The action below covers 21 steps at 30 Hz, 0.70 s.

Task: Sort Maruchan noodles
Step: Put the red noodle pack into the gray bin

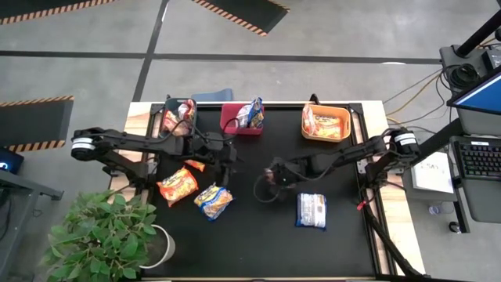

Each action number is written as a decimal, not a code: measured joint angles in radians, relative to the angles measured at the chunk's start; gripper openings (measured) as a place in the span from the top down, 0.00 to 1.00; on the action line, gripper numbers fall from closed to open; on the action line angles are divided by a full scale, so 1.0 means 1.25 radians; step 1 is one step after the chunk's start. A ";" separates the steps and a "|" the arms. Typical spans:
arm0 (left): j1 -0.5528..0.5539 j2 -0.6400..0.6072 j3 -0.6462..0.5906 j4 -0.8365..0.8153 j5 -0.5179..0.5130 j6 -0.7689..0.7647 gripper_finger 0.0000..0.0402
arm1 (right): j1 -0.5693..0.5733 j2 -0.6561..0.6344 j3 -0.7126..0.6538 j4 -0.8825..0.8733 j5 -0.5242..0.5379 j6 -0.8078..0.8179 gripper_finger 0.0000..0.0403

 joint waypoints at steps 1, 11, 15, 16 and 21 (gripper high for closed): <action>0.000 0.003 0.000 0.002 0.000 -0.008 0.55 | -0.008 0.000 0.000 0.058 0.004 -0.036 0.98; -0.004 0.008 -0.007 0.024 0.000 -0.111 0.55 | -0.066 -0.010 0.003 0.181 0.004 -0.263 0.98; -0.019 0.029 -0.042 0.092 0.002 -0.135 0.55 | -0.073 -0.013 -0.012 0.143 0.002 -0.310 0.98; -0.022 0.036 -0.053 0.120 0.002 -0.141 0.55 | -0.073 -0.013 -0.021 0.150 0.001 -0.322 0.98; -0.027 0.085 -0.084 0.201 0.002 -0.184 0.55 | -0.074 -0.013 -0.094 0.207 -0.072 -0.338 0.98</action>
